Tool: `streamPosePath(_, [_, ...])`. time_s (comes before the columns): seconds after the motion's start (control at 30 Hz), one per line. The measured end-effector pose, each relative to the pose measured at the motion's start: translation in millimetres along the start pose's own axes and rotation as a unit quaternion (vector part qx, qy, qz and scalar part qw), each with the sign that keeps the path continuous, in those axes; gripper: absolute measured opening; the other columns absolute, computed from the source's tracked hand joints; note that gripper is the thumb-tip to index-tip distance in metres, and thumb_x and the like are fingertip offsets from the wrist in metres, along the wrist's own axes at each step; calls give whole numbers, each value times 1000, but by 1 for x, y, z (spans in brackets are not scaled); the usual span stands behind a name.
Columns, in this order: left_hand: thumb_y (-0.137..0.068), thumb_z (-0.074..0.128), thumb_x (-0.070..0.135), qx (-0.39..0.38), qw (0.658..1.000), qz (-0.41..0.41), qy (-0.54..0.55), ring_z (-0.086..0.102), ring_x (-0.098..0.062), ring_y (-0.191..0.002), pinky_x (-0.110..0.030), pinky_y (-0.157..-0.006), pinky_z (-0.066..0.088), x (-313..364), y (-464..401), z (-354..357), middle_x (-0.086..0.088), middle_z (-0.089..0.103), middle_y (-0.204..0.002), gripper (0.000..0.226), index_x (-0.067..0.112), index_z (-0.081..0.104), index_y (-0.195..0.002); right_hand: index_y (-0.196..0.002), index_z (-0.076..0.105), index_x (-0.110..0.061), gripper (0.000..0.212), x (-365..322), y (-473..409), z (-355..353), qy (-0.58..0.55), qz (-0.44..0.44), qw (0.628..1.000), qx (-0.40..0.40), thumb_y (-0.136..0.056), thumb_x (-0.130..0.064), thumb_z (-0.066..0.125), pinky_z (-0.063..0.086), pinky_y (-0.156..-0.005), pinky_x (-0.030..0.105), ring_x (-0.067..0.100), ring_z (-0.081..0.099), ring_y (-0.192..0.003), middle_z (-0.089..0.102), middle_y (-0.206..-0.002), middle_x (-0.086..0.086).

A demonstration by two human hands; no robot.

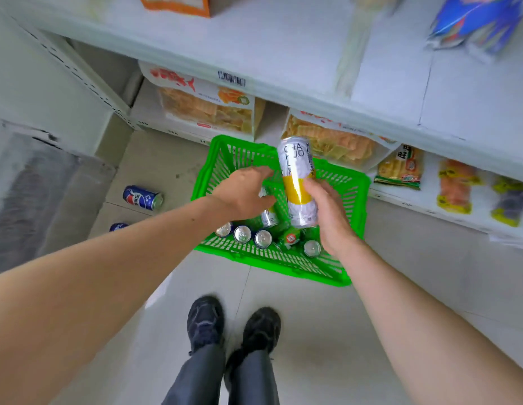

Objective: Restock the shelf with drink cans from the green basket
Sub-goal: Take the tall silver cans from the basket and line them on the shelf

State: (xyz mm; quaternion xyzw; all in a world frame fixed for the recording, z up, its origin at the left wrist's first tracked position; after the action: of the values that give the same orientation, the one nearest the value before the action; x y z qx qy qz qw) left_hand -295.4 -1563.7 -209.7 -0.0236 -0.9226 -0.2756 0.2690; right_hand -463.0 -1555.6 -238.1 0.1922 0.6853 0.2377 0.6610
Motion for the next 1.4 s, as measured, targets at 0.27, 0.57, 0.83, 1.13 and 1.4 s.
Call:
streamPosePath(0.27, [-80,71,28,20,991,68,109,54,-13,-120,-25,-101,41,76,75,-118,2,58,-130,61,20,47,-135,-94,66,-26,43,-134,89,7,-1,-114,993,0,-57,-43,80,56,-78,32,10,69,-79,74,-84,-7])
streamPosePath(0.57, [-74,78,24,32,986,113,118,52,-11,-120,-29,-103,42,135,148,-234,3,56,-132,76,20,39,-140,-99,68,-15,25,-266,162,13,-38,-209,976,-40,-76,-19,77,54,-86,41,19,66,-86,72,-91,3])
streamPosePath(0.83, [-63,74,40,110,975,150,122,56,-11,-115,-36,-102,45,191,203,-325,5,58,-127,84,20,42,-138,-105,64,-18,41,-375,213,19,20,-300,951,-69,-67,-12,79,56,-81,29,16,72,-91,76,-97,-1])
streamPosePath(1.13, [-76,78,24,194,961,174,92,53,-7,-115,-19,-88,40,233,202,-431,4,55,-131,73,19,41,-140,-101,62,-15,41,-501,217,23,60,-378,924,-13,-64,-15,80,57,-71,25,13,69,-81,71,-93,-2])
streamPosePath(1.4, [-76,78,29,194,966,158,63,48,-16,-125,-23,-88,41,233,121,-489,0,46,-142,79,16,36,-142,-92,70,-23,40,-570,131,28,125,-402,904,73,-55,-33,83,57,-89,40,18,71,-93,75,-95,-2])
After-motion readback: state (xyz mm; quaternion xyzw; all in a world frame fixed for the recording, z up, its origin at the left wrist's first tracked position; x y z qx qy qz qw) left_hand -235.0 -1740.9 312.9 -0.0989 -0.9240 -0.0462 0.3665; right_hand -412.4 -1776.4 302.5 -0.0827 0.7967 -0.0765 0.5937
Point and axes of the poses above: each hand's wrist, its own y-axis away from the middle knuckle, its own z-axis out of the palm, x = y × z, the point moved 3 cm from there along -y, towards the middle knuckle
